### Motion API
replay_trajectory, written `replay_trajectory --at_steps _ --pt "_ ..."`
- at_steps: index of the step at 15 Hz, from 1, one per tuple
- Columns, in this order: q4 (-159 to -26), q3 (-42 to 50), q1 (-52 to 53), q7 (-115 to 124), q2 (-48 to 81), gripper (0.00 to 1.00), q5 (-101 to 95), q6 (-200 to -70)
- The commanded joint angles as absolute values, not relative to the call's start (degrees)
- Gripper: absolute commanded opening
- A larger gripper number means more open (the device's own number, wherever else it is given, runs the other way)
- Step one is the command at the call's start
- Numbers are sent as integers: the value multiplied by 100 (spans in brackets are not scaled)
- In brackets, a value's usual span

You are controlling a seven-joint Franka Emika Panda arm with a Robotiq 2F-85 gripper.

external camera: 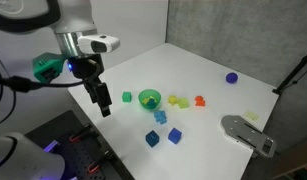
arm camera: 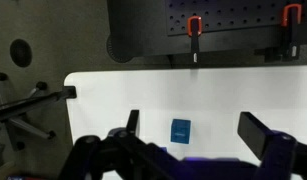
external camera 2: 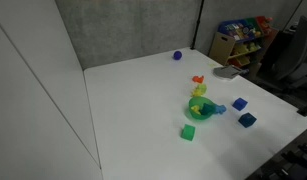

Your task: Shift the green object from the bowl to the table

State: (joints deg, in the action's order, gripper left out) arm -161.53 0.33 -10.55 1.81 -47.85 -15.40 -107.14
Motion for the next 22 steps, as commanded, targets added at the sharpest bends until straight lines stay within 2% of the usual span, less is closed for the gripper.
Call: replay_trajectory --at_steps 1,11,22 --pt "-16153 115 -962 237 -4770 100 -1596 -10685" --pt "-15648 15 -678 457 -4188 100 -1291 -10846" --pt "-14611 -163 -134 740 -1940 100 -324 -12173"
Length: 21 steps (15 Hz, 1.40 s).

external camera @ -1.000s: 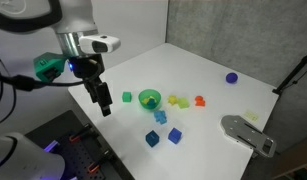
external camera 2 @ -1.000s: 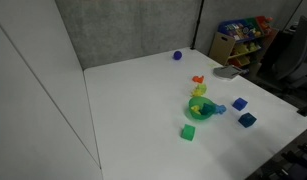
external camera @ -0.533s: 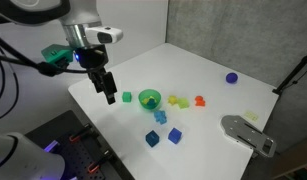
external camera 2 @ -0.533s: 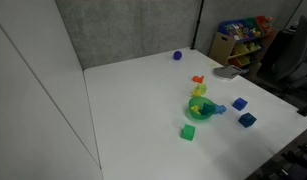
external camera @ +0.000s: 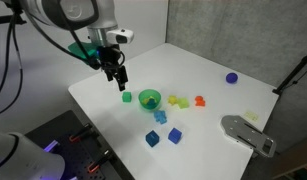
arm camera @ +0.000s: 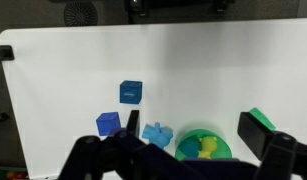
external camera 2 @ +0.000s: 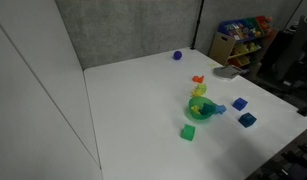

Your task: Shift the green object from the bowl to the table

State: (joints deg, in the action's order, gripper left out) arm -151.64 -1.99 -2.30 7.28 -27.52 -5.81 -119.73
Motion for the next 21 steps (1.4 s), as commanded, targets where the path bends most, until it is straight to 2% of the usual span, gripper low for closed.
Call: replay_trajectory --at_steps 1,11,21 --pt "-14480 -146 -100 688 -1687 100 -231 -12306" --pt "-12822 -132 -41 203 933 100 568 -13235" --pt "-12157 -92 32 213 2649 100 204 -14548"
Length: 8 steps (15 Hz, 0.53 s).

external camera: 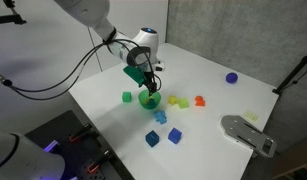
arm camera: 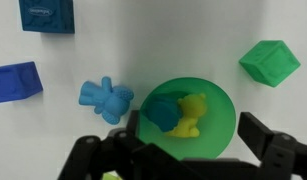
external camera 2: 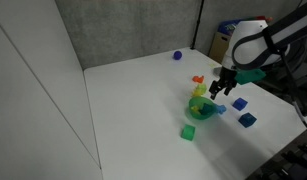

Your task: Shift the green object from the bowl to the table

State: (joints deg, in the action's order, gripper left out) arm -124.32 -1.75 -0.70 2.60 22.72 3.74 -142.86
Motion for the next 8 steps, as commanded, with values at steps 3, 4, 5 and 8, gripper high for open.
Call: replay_trajectory --at_steps 3,4,5,8 --pt "-12048 88 254 417 3001 100 -215 -14956" --pt "-12030 148 335 462 3113 100 -339 -15087" --pt "-12017 216 425 512 3205 100 -451 -15233" --pt "-11920 443 748 713 3536 100 -747 -15635"
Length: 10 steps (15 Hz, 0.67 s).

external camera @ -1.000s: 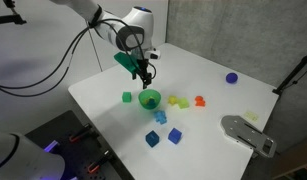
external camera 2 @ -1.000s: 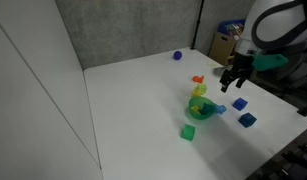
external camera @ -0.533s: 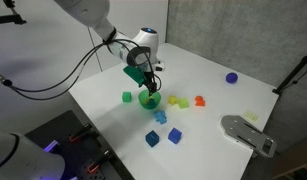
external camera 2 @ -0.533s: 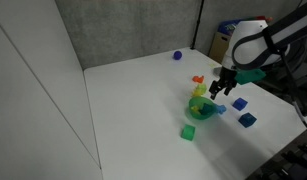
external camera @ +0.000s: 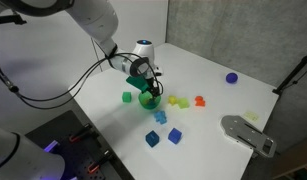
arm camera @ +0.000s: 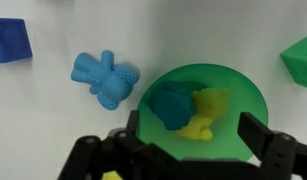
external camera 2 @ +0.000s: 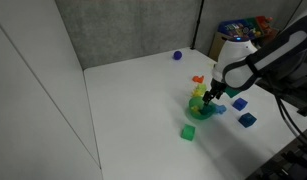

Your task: Shift the green object from the bowl to the table

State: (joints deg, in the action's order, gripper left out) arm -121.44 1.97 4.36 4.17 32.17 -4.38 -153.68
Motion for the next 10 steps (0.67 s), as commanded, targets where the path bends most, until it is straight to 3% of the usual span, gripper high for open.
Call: replay_trajectory --at_steps 1,7,9,10 --pt "-11882 532 863 800 3626 100 -829 -15721" --pt "-11622 1052 1525 1239 4093 100 -1131 -15997" --pt "-11547 1261 1748 1398 4205 90 -1233 -16015" --pt "-11513 1337 1827 1467 4255 69 -1261 -16011"
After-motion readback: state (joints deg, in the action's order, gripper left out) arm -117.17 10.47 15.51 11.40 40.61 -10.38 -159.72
